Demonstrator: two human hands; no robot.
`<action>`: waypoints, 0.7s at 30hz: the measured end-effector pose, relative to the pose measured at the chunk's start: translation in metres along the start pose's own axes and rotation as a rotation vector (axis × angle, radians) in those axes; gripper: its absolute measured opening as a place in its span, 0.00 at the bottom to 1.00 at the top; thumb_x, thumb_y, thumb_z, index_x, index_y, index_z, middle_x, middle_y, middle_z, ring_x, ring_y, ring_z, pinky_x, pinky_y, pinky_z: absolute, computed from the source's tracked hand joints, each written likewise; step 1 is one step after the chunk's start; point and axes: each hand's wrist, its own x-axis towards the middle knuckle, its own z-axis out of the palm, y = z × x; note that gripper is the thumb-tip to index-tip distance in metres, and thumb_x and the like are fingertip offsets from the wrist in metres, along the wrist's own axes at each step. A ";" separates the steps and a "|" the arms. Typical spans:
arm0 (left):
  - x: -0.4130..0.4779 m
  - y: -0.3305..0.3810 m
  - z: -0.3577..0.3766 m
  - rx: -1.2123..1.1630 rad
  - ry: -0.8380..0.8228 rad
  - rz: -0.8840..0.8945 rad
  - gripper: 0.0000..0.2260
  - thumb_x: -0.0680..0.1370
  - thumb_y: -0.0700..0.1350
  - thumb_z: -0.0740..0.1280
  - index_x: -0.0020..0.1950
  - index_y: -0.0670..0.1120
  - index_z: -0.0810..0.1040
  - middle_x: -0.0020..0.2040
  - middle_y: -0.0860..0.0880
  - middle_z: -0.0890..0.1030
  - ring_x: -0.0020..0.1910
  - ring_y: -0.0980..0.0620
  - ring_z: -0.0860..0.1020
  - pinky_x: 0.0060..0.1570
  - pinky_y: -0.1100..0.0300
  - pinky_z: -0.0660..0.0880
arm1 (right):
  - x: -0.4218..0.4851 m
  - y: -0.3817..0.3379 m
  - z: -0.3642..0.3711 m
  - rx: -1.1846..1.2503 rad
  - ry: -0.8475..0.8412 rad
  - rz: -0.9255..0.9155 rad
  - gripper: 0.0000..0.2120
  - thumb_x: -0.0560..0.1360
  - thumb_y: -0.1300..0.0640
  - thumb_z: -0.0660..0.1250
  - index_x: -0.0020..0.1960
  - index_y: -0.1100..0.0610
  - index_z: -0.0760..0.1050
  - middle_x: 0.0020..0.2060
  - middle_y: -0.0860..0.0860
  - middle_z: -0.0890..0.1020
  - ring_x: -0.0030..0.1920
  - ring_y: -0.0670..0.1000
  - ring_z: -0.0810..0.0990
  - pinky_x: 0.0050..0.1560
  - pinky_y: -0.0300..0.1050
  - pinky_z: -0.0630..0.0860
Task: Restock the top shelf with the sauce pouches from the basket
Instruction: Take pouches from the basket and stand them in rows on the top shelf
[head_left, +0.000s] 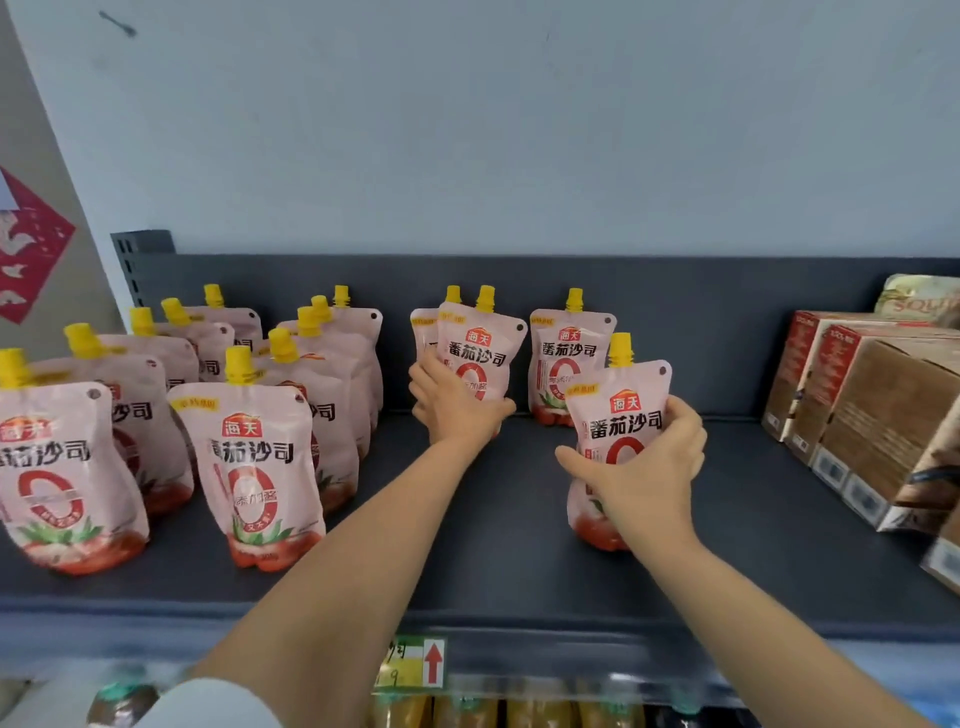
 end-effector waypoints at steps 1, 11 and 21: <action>0.001 -0.002 0.004 0.008 -0.002 0.004 0.51 0.60 0.53 0.80 0.73 0.44 0.52 0.68 0.43 0.59 0.68 0.43 0.60 0.66 0.46 0.63 | 0.000 0.002 0.001 0.009 -0.004 -0.005 0.49 0.58 0.54 0.83 0.70 0.57 0.58 0.64 0.52 0.64 0.66 0.51 0.62 0.65 0.48 0.66; 0.001 -0.009 0.010 -0.045 0.116 -0.118 0.49 0.61 0.53 0.79 0.72 0.44 0.54 0.68 0.43 0.60 0.68 0.43 0.61 0.65 0.46 0.64 | -0.004 0.007 0.001 0.054 -0.090 -0.020 0.56 0.51 0.47 0.84 0.69 0.54 0.55 0.60 0.44 0.62 0.66 0.49 0.63 0.64 0.46 0.67; -0.010 -0.015 -0.016 0.057 -0.054 -0.035 0.60 0.58 0.59 0.81 0.76 0.43 0.45 0.74 0.43 0.53 0.73 0.43 0.55 0.70 0.48 0.60 | -0.006 -0.002 -0.016 -0.005 -0.219 -0.038 0.53 0.55 0.51 0.84 0.69 0.49 0.53 0.59 0.46 0.70 0.58 0.47 0.73 0.57 0.46 0.74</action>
